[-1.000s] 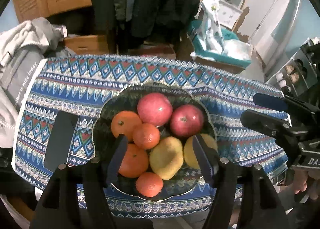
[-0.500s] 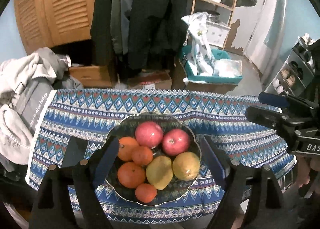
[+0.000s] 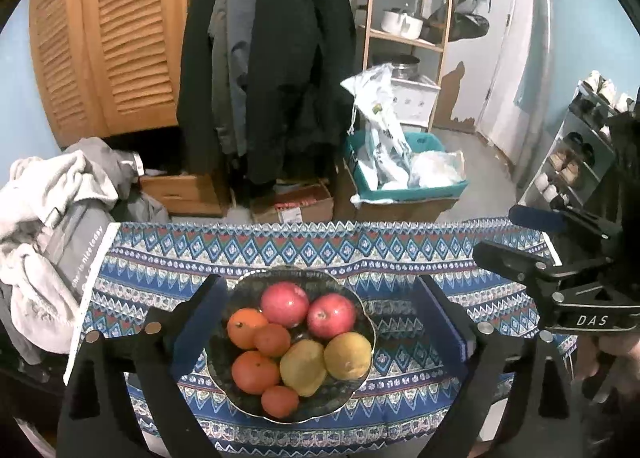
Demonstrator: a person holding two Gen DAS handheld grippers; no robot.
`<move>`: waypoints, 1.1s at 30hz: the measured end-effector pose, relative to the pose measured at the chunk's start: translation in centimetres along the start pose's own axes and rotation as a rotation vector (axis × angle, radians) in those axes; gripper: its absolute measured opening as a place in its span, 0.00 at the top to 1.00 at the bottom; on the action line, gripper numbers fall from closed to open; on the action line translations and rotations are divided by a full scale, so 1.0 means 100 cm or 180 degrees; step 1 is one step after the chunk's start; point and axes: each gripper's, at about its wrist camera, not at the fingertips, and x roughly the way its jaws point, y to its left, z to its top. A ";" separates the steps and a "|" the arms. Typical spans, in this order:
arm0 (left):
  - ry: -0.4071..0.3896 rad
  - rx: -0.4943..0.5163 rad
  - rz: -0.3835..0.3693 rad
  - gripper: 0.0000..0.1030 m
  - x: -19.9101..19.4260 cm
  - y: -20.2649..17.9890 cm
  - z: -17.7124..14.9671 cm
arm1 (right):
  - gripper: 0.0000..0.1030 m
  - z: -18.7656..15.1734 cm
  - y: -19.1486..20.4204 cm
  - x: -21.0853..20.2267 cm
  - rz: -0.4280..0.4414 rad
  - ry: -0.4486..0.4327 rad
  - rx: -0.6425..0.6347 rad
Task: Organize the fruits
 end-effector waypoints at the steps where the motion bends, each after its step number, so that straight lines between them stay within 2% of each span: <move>1: -0.0034 0.0020 0.0030 0.04 -0.003 -0.002 0.001 | 0.18 0.000 -0.002 -0.002 0.0016 -0.0003 0.0014; 10: -0.0216 0.0158 0.0188 0.01 -0.018 -0.018 0.007 | 0.18 -0.002 -0.015 -0.012 -0.0033 -0.0050 0.0063; 33: -0.0202 0.0173 0.0343 0.01 -0.020 -0.027 0.008 | 0.17 -0.005 -0.022 -0.019 -0.0052 -0.0085 0.0079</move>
